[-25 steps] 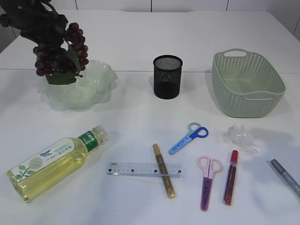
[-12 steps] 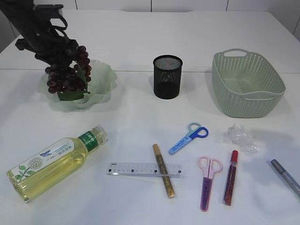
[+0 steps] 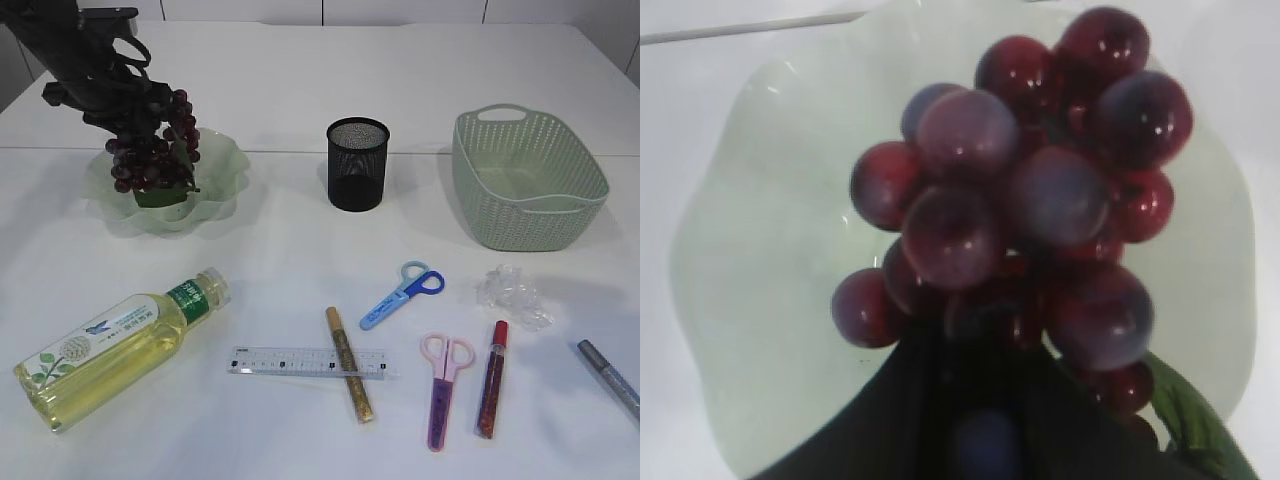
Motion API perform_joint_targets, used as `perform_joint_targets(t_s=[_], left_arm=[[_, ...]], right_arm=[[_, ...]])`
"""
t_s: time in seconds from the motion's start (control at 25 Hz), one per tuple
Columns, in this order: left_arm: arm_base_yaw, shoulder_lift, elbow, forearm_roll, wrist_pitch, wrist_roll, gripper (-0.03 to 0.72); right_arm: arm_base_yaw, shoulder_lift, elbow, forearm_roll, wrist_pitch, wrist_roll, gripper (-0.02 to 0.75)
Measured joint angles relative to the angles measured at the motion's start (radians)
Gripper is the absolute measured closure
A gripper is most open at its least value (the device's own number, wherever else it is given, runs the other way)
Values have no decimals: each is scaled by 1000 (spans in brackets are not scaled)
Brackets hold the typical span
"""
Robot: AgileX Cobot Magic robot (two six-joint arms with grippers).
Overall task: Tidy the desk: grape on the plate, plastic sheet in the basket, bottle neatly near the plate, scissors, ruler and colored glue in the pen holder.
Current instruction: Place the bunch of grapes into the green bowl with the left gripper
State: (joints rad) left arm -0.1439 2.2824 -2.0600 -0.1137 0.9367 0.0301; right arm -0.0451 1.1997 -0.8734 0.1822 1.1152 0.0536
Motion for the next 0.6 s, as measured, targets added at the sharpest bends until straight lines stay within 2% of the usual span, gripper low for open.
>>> perform_joint_targets(t_s=[0.6], left_arm=[[5, 38, 0, -22, -26, -19, 391]], right_arm=[[0, 0, 0, 0, 0, 0, 232]])
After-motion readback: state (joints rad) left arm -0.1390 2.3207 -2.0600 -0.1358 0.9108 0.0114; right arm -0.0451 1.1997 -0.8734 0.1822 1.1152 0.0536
